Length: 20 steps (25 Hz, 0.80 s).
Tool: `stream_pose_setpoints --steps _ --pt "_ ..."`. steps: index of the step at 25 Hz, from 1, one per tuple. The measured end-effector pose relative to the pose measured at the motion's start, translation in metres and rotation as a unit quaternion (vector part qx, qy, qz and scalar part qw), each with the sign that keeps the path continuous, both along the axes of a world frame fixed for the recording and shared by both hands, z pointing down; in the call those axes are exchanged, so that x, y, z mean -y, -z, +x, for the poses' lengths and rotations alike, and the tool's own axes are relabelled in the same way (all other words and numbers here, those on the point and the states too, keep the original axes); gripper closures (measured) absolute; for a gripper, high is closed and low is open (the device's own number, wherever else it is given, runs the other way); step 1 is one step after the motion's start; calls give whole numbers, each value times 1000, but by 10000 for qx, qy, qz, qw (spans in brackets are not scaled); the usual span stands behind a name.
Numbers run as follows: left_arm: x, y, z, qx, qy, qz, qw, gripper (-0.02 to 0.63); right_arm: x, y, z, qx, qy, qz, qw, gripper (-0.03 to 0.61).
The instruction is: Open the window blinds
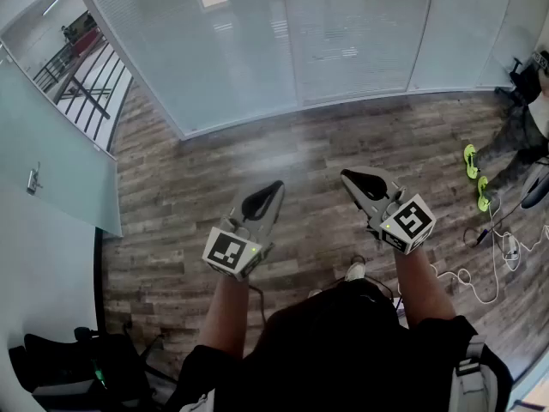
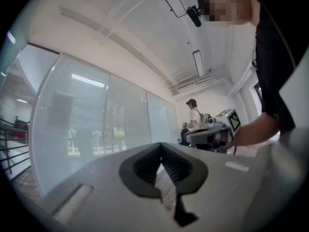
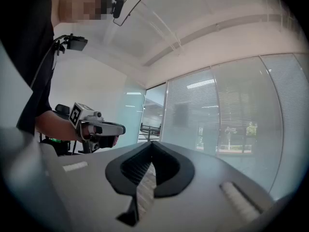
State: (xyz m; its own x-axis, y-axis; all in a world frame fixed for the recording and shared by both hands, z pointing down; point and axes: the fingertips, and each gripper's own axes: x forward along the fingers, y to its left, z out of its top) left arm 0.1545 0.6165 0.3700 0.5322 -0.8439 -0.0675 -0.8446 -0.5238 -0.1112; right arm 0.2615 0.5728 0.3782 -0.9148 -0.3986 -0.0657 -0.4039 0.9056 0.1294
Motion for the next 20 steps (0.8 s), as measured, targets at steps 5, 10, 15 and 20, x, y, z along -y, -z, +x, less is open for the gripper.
stream_pose_setpoints --steps 5,10,15,20 --pt "-3 -1 0 -139 39 60 9999 610 -6 1 -3 -26 42 31 10000 572" --pt "0 -11 -6 127 52 283 9995 611 -7 5 -6 35 51 -52 10000 573" --pt "-2 -3 -6 -88 42 235 9997 611 -5 2 -6 -9 -1 -131 9999 573" --pt "-9 2 -8 -99 54 75 9999 611 4 5 3 251 -259 -170 9992 572"
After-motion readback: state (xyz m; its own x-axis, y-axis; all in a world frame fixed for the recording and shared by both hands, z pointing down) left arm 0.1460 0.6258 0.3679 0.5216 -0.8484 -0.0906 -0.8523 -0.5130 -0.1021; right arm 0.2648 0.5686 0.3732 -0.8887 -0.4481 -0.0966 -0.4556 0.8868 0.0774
